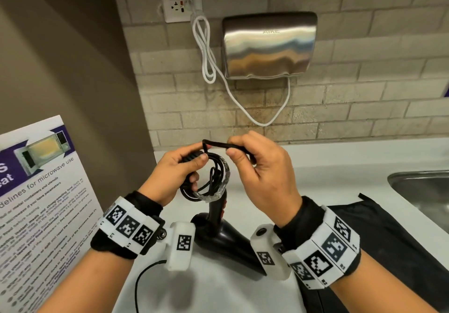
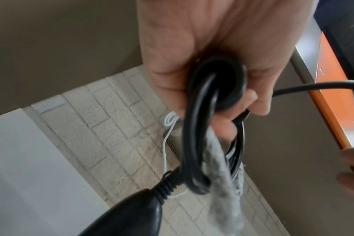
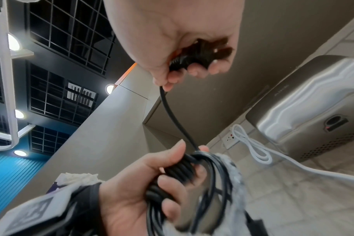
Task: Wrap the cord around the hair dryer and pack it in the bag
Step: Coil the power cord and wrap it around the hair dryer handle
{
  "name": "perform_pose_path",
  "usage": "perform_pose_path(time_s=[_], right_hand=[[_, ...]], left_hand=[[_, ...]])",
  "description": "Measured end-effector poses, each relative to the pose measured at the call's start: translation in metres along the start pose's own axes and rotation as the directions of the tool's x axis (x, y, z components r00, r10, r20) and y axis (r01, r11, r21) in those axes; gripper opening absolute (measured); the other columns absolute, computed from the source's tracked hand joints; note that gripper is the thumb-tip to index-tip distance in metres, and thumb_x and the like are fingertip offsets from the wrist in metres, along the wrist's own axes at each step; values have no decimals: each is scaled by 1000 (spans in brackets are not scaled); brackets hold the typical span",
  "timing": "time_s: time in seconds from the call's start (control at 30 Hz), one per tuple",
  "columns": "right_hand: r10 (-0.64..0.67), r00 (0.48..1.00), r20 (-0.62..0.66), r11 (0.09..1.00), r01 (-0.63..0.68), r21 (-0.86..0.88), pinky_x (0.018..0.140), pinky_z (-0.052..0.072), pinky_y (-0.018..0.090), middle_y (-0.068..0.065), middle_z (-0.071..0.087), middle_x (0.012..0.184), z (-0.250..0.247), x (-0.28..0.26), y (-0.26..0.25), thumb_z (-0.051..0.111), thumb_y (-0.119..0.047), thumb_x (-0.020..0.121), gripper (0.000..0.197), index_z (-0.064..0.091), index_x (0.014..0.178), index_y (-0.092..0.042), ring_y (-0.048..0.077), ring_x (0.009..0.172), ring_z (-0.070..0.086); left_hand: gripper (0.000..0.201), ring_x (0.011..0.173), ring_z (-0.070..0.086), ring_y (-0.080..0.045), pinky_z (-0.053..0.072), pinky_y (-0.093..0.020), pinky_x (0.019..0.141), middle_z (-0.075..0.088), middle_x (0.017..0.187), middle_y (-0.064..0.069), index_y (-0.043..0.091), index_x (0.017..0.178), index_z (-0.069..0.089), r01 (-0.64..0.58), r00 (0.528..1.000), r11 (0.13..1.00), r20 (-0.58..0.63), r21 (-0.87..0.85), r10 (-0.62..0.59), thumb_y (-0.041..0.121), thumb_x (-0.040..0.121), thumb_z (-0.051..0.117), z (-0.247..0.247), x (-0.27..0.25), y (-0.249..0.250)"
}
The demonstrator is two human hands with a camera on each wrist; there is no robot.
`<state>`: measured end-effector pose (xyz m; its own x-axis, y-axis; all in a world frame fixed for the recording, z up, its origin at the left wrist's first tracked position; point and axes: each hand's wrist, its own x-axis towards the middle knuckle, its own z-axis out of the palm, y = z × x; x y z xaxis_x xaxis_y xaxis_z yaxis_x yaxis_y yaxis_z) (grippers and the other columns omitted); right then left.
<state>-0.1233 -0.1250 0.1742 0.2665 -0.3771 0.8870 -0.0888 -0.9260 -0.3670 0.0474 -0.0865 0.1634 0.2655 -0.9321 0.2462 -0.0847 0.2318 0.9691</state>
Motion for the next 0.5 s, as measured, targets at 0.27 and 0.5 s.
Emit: perform_pose_path(time_s=[0.27, 0.5], right_hand=[[117, 908, 403, 992, -123, -12, 76, 34, 30, -20, 49, 81, -8, -15, 9, 36, -35, 88, 27, 59, 95, -23, 4, 82, 41], [206, 897, 391, 962, -260, 89, 69, 45, 12, -3, 55, 87, -20, 4, 11, 57, -2, 86, 20, 58, 84, -21, 2, 71, 57]], left_hand=[[19, 37, 32, -5, 26, -15, 35, 52, 61, 10, 20, 94, 65, 23, 996, 998, -83, -63, -28, 8, 90, 52, 0, 3, 7], [14, 36, 32, -5, 24, -12, 35, 53, 59, 10, 18, 91, 68, 78, 994, 996, -74, -49, -81, 18, 89, 54, 1, 4, 11]])
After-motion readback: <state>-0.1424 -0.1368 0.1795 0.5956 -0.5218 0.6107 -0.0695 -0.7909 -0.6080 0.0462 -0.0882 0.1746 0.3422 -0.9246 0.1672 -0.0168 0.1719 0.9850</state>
